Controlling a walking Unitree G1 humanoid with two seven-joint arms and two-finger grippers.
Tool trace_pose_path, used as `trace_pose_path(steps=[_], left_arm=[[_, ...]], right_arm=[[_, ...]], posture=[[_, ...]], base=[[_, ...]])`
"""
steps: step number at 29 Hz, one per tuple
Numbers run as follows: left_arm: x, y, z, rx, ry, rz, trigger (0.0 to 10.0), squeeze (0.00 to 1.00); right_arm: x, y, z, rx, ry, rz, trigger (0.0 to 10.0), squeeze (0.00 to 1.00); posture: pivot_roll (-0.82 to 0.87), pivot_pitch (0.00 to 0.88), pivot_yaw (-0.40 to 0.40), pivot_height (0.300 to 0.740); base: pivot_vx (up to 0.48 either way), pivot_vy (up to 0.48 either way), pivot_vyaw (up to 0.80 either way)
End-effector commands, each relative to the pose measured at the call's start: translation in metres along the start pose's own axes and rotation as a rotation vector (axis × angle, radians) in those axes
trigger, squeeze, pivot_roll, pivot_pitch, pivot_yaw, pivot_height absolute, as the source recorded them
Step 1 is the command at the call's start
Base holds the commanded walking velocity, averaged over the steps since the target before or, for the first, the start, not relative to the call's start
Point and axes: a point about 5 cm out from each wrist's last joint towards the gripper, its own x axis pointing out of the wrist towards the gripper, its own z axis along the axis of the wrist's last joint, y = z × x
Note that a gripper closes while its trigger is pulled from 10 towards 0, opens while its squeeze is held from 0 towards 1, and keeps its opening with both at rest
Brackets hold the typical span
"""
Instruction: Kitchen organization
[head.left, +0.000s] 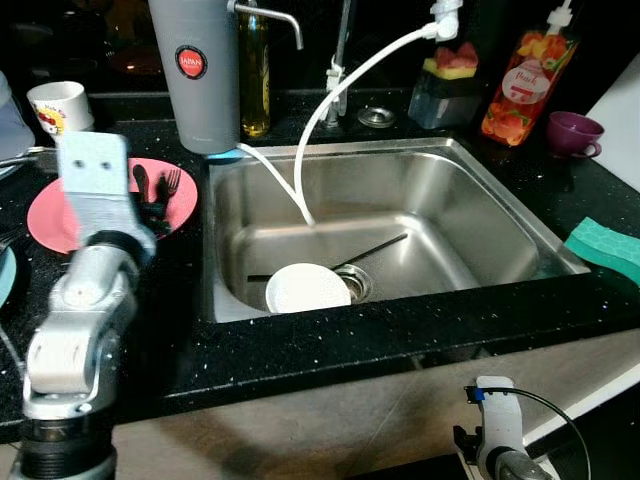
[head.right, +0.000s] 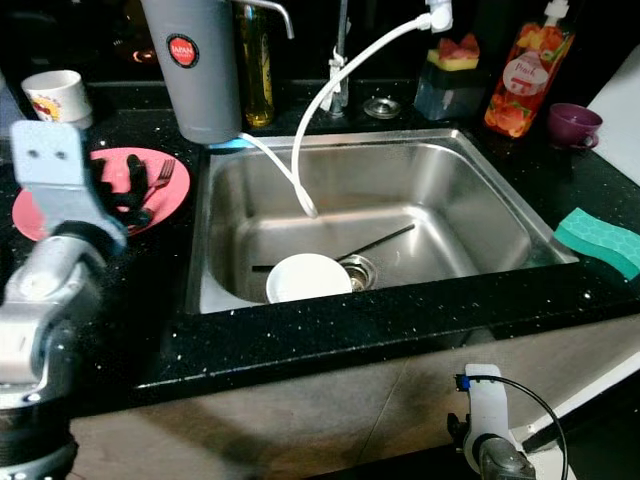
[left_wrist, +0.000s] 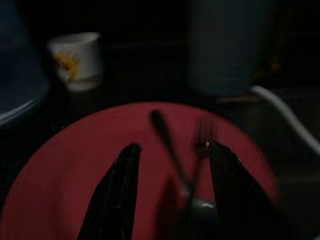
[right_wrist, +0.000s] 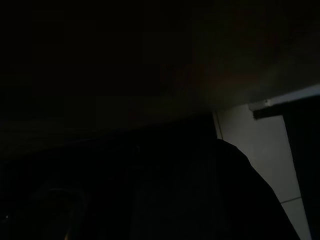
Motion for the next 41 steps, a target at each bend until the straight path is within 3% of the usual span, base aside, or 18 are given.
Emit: trace_pose_path(steps=[1,10,15,23,28,29,30,31,32,41], left_arm=[[0.005,0.007,-0.004,-0.007,0.042,0.013,10.0,0.0],[0.022,0.002,0.0,-0.004,0.087,-0.102,10.0,0.0],[0.031,0.002,-0.004,0.003,0.177,-0.155,10.0,0.0],[0.032,0.007,-0.012,0.029,0.287,-0.109,10.0,0.0],[0.03,0.004,-0.017,0.014,0.361,-0.145,10.0,0.0],[0.029,0.003,-0.017,0.01,0.368,-0.15,7.6,0.0],[0.029,0.002,-0.018,0.007,0.377,-0.153,4.2,0.0],[0.027,0.001,-0.02,0.005,0.392,-0.157,1.6,0.0],[0.026,0.0,-0.021,0.001,0.401,-0.157,0.0,0.0],[0.021,0.002,-0.027,-0.018,0.447,-0.141,0.0,0.0]], right_arm=[[-0.001,0.0,-0.001,0.001,0.006,0.001,10.0,0.0],[-0.003,-0.006,-0.003,-0.002,0.003,-0.004,10.0,0.0],[-0.007,-0.013,-0.005,-0.01,0.002,-0.014,10.0,0.0],[-0.009,-0.016,-0.008,-0.017,0.007,-0.014,10.0,0.0],[-0.01,-0.015,-0.008,-0.022,0.009,-0.011,10.0,0.0],[-0.01,-0.015,-0.008,-0.022,0.009,-0.012,10.0,0.0],[-0.01,-0.015,-0.008,-0.021,0.009,-0.013,10.0,0.0],[-0.01,-0.015,-0.008,-0.021,0.01,-0.014,10.0,0.0],[-0.009,-0.015,-0.008,-0.021,0.01,-0.014,10.0,0.0],[-0.008,-0.014,-0.006,-0.018,0.013,-0.02,10.0,0.0]], posture=[[0.09,0.061,-0.049,0.74],[0.06,0.093,-0.049,0.74],[0.04,0.116,-0.052,0.74],[0.04,0.13,-0.055,0.74],[0.04,0.135,-0.053,0.74],[0.04,0.135,-0.052,0.74],[0.04,0.134,-0.051,0.74],[0.04,0.134,-0.05,0.74],[0.04,0.134,-0.05,0.74],[0.05,0.125,-0.051,0.74]], base=[[0.0,0.0,0.0],[0.0,0.0,0.0],[0.0,0.0,0.0],[0.0,0.0,0.0],[0.0,0.0,0.0],[0.0,0.0,0.0],[0.0,0.0,0.0],[0.0,0.0,0.0],[0.0,0.0,0.0],[0.0,0.0,0.0]])
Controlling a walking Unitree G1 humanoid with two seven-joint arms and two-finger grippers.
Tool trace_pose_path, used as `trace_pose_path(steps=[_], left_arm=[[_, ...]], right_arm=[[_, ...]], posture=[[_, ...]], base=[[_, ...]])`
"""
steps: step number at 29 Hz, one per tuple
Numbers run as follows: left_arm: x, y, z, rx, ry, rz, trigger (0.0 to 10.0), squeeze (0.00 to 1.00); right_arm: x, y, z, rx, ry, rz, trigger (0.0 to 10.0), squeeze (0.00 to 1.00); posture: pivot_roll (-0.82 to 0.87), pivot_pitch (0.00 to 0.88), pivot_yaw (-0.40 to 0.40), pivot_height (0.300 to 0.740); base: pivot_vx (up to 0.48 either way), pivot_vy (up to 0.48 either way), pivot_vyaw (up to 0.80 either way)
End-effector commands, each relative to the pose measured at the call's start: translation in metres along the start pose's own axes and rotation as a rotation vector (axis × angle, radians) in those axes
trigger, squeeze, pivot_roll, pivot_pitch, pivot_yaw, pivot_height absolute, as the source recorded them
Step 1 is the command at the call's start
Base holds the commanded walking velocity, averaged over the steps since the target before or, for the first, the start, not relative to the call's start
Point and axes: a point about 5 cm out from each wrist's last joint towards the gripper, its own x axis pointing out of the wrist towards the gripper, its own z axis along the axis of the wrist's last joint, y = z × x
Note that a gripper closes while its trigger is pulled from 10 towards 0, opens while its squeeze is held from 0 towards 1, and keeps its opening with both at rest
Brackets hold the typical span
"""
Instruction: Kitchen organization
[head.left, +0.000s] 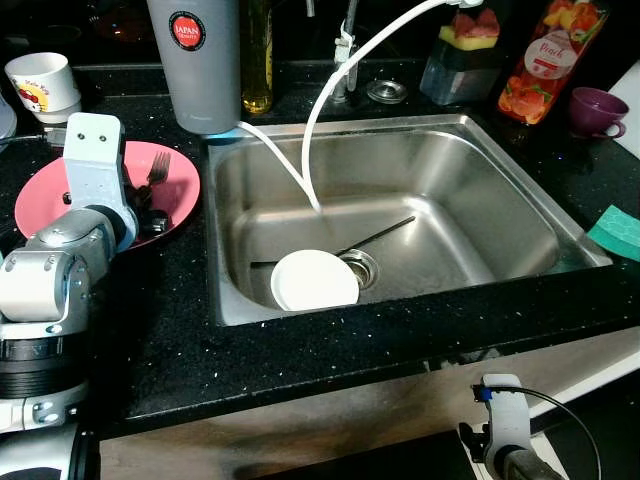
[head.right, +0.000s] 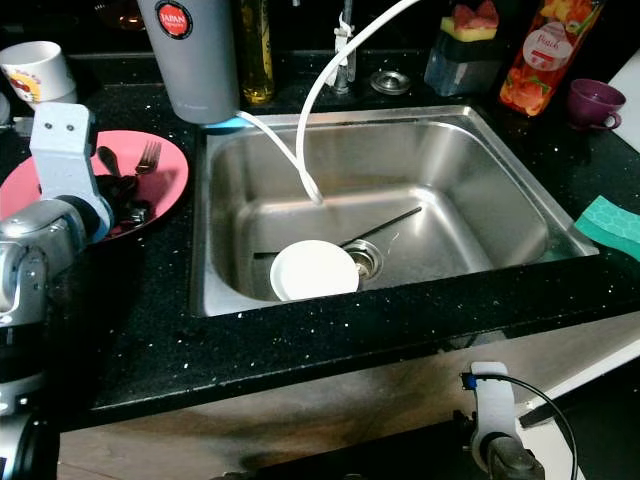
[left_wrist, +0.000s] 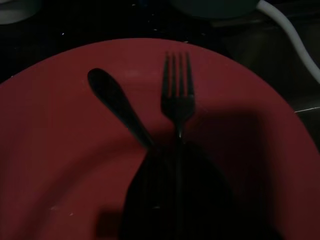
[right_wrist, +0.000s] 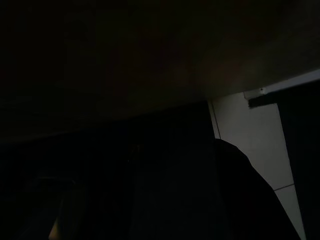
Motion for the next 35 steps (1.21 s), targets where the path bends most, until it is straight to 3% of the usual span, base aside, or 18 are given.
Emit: trace_pose_path(steps=[1,9,12,14,15,17,24,27,28,29,33,35], left_arm=[[0.002,-0.001,-0.024,-0.027,0.118,-0.005,0.0,0.0],[-0.003,0.009,-0.015,-0.058,0.068,0.044,0.0,0.0],[-0.008,0.01,0.008,-0.112,-0.074,0.044,0.0,0.0],[-0.009,0.01,0.013,-0.125,-0.102,0.04,0.0,0.0],[-0.015,0.007,0.031,-0.159,-0.21,0.01,0.0,0.0],[-0.023,0.005,0.047,-0.2,-0.306,-0.019,0.0,0.0],[-0.038,0.003,0.067,-0.24,-0.43,-0.081,0.0,0.0],[-0.05,-0.013,0.072,-0.319,-0.517,-0.272,0.0,0.0],[-0.065,-0.038,0.066,-0.365,-0.553,-0.507,0.0,0.0],[-0.07,-0.047,0.063,-0.383,-0.554,-0.587,0.0,0.0],[-0.078,-0.058,0.058,-0.384,-0.554,-0.683,0.0,0.0],[-0.091,-0.077,0.048,-0.383,-0.544,-0.845,0.0,0.0]], right_arm=[[-0.001,-0.003,-0.004,0.006,0.025,-0.014,10.0,0.0],[0.0,-0.002,-0.004,0.006,0.027,-0.018,10.0,0.0],[0.0,-0.001,-0.003,0.007,0.026,-0.02,10.0,0.0],[0.0,-0.001,-0.003,0.007,0.026,-0.02,10.0,0.0],[0.0,-0.001,-0.003,0.008,0.027,-0.019,10.0,0.0],[0.001,0.0,-0.003,0.008,0.027,-0.019,10.0,0.0],[0.002,0.002,-0.002,0.011,0.028,-0.017,10.0,0.0],[0.003,0.003,-0.001,0.017,0.028,-0.016,10.0,0.0],[0.004,0.005,-0.001,0.023,0.028,-0.014,10.0,0.0],[0.004,0.005,0.0,0.025,0.028,-0.013,10.0,0.0],[0.004,0.006,0.0,0.028,0.029,-0.013,10.0,0.0],[0.005,0.006,0.0,0.031,0.029,-0.014,10.0,0.0]], posture=[[0.05,0.125,-0.051,0.74],[0.05,0.116,-0.049,0.74],[0.06,0.113,-0.049,0.74],[0.06,0.11,-0.051,0.74],[0.06,0.109,-0.051,0.74],[0.06,0.105,-0.051,0.74],[0.07,0.093,-0.049,0.74],[0.08,0.084,-0.048,0.74],[0.08,0.077,-0.046,0.74],[0.08,0.074,-0.044,0.74],[0.08,0.067,-0.043,0.74],[0.08,0.063,-0.04,0.74]], base=[[0.0,0.0,0.0],[0.0,0.0,0.0],[0.0,0.0,0.0],[0.0,0.0,0.0],[0.0,0.0,0.0],[0.0,0.0,0.0],[0.0,0.0,0.0],[0.0,0.0,0.0],[0.0,0.0,0.0],[0.0,0.0,0.0],[0.0,0.0,0.0],[0.0,0.0,0.0]])
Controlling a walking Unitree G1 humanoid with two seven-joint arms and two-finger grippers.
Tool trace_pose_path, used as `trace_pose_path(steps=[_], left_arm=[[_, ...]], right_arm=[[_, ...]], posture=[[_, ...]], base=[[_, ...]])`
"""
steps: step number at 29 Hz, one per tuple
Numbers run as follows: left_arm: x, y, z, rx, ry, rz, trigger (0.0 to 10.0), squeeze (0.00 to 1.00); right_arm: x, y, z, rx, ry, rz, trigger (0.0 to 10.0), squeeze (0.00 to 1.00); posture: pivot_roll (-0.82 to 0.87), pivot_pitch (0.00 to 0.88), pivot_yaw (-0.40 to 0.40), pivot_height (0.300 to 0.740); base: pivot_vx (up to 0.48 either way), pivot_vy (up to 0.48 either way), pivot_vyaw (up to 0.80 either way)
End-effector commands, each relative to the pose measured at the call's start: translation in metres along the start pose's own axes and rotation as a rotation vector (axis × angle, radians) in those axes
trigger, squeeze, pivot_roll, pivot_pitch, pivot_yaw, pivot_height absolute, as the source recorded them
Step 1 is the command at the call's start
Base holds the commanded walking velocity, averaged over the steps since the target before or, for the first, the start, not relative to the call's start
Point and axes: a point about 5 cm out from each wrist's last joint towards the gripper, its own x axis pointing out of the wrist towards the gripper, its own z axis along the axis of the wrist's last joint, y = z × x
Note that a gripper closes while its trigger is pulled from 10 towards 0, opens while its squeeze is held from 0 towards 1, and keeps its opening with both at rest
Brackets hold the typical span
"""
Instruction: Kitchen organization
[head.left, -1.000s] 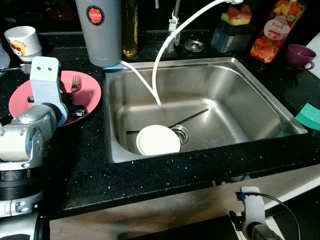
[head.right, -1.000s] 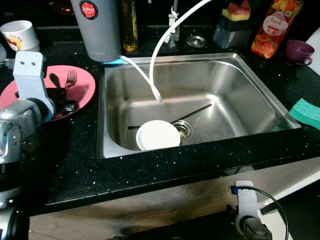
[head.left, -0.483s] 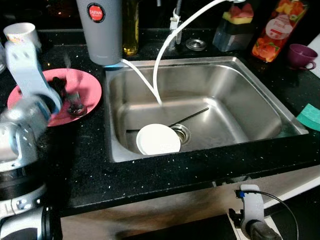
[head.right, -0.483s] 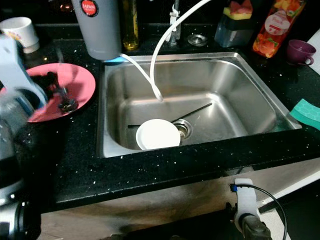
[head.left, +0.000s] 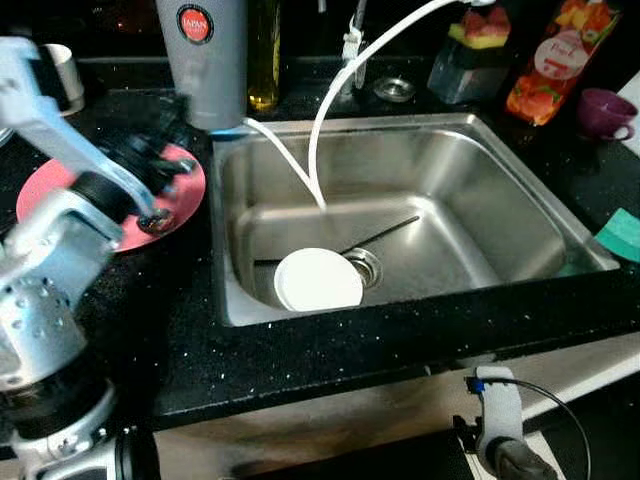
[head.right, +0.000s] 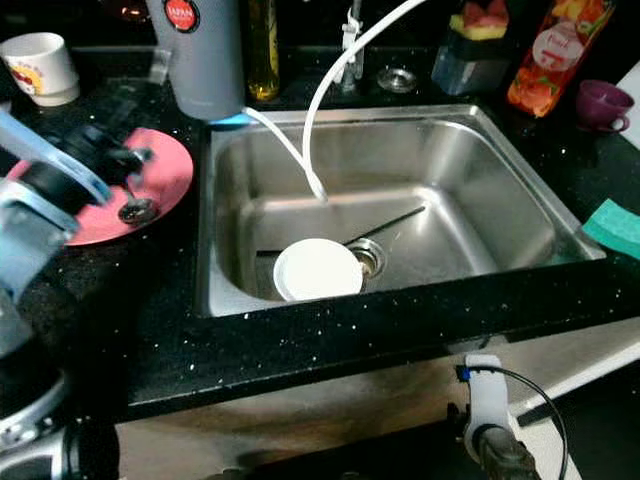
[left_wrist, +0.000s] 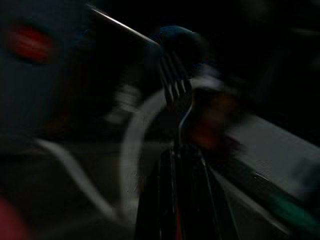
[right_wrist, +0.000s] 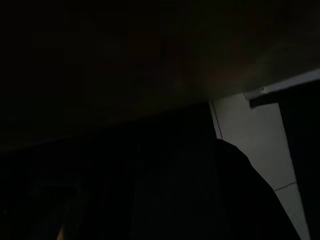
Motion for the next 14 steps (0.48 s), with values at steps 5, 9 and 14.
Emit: trace_pose_path(steps=[5,9,14], left_arm=[[-0.009,-0.042,-0.016,-0.077,0.028,-0.289,0.0,0.0],[-0.013,-0.047,-0.019,-0.073,0.055,-0.332,0.0,0.0],[-0.009,-0.034,-0.023,0.002,0.134,-0.238,7.9,0.0]], right_arm=[[-0.001,0.0,-0.007,0.023,0.032,-0.013,10.0,0.0],[0.0,0.0,-0.006,0.026,0.032,-0.013,10.0,0.0],[0.001,0.001,-0.006,0.029,0.04,-0.009,10.0,0.0]], posture=[[0.09,0.047,-0.039,0.74],[0.09,0.042,-0.039,0.74],[0.09,0.041,-0.036,0.74]], base=[[0.0,0.0,0.0],[0.0,0.0,0.0],[0.0,0.0,-0.08]])
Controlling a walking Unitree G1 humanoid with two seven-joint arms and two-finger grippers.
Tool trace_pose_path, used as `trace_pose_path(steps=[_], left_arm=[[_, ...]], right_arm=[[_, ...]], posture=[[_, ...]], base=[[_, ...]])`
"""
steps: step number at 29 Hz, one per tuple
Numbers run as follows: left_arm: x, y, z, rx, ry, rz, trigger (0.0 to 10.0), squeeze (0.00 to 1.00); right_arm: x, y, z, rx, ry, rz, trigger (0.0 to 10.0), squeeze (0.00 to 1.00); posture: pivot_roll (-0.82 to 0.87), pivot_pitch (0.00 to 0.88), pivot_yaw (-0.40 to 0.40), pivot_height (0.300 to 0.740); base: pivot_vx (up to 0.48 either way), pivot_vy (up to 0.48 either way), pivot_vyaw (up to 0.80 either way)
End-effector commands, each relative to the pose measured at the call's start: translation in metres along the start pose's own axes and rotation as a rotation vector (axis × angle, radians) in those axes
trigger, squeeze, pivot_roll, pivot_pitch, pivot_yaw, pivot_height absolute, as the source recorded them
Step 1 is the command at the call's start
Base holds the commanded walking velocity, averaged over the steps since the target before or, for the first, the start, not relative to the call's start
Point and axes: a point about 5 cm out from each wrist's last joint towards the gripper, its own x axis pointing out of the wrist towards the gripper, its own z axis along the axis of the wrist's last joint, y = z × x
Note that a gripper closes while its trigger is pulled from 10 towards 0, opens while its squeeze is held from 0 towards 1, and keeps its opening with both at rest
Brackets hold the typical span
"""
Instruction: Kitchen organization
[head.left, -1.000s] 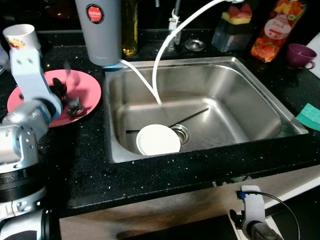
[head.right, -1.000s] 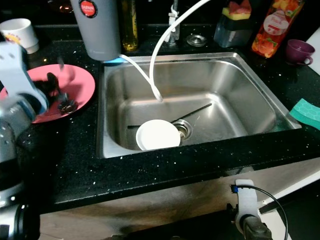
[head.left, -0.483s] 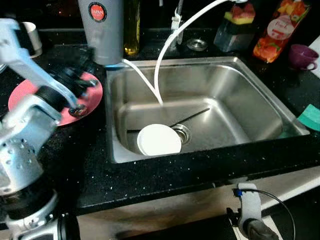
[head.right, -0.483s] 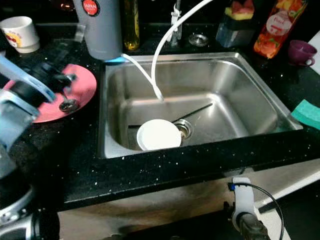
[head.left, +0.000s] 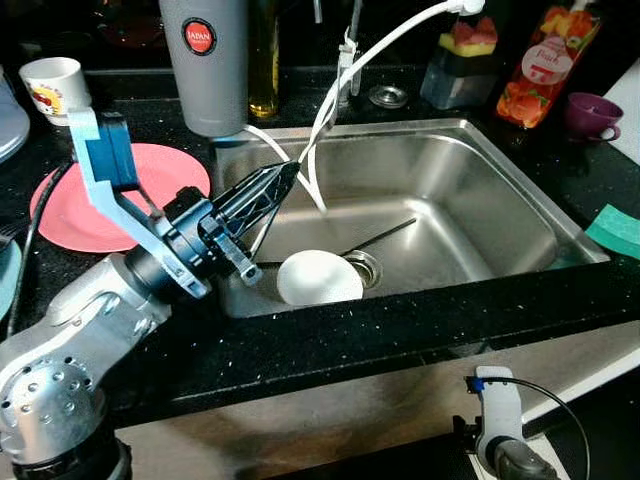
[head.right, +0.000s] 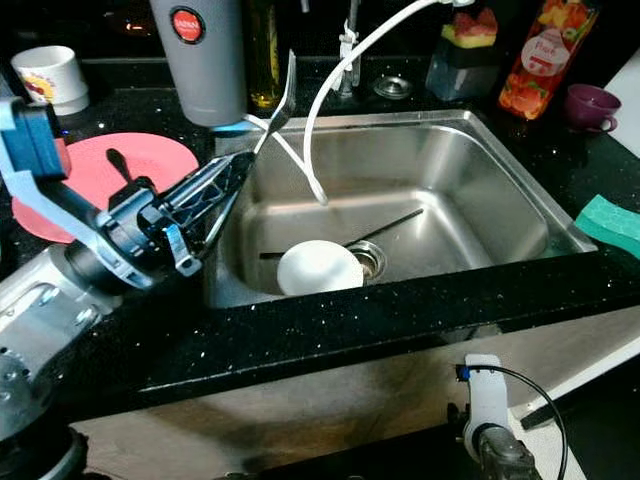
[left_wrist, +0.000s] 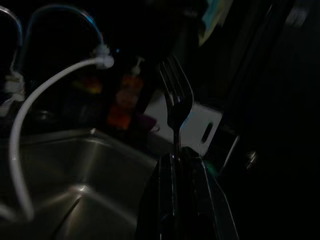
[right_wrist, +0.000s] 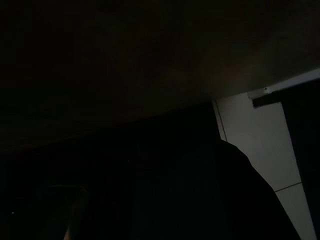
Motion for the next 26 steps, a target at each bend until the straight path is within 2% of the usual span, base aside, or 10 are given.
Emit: trace_pose_path(steps=[1,3,6,10,11,15,19,20,21,26], left_arm=[[0.002,0.005,-0.006,0.035,0.066,0.038,10.0,0.0],[0.007,0.018,-0.015,0.099,0.158,0.116,10.0,0.0],[0.01,0.023,-0.022,0.158,0.222,0.143,10.0,0.0],[0.029,0.029,-0.032,0.255,0.285,0.128,10.0,0.0],[0.029,0.029,-0.032,0.255,0.285,0.128,10.0,0.0],[0.04,0.036,-0.048,0.372,0.393,0.124,10.0,0.0],[0.043,0.044,-0.058,0.448,0.454,0.139,10.0,0.0],[0.043,0.047,-0.061,0.472,0.474,0.149,10.0,0.09],[0.044,0.05,-0.065,0.491,0.488,0.156,10.0,1.0],[0.047,0.051,-0.077,0.513,0.498,0.137,10.0,1.0]], right_arm=[[-0.001,-0.001,-0.005,0.019,0.026,-0.009,10.0,0.0],[-0.001,0.0,-0.005,0.019,0.028,-0.008,10.0,0.0],[-0.001,0.0,-0.006,0.02,0.026,-0.008,10.0,0.0],[-0.001,0.0,-0.006,0.026,0.019,-0.009,10.0,0.0],[-0.001,0.0,-0.006,0.026,0.019,-0.009,10.0,0.0],[-0.002,0.0,-0.007,0.028,0.018,-0.008,10.0,0.0],[-0.002,0.0,-0.008,0.029,0.018,-0.008,10.0,0.0],[-0.002,0.0,-0.008,0.028,0.019,-0.008,10.0,0.0],[-0.003,0.0,-0.008,0.028,0.019,-0.008,10.0,0.0],[-0.003,0.0,-0.01,0.027,0.019,-0.005,10.0,0.0]], posture=[[0.09,0.041,-0.036,0.74],[0.09,0.043,-0.036,0.74],[0.08,0.044,-0.035,0.74],[0.07,0.049,-0.028,0.74],[0.07,0.049,-0.028,0.74],[0.07,0.053,-0.024,0.74],[0.06,0.059,-0.02,0.74],[0.06,0.061,-0.02,0.74],[0.06,0.063,-0.02,0.74],[0.06,0.07,-0.019,0.74]], base=[[0.0,0.0,-0.55],[0.0,0.0,-0.8],[0.0,0.0,-0.53],[0.0,0.0,0.0],[0.0,0.0,0.0],[0.0,0.0,0.0],[0.0,0.0,0.0],[0.0,0.0,0.0],[0.0,0.0,0.0],[0.0,0.0,0.0]])
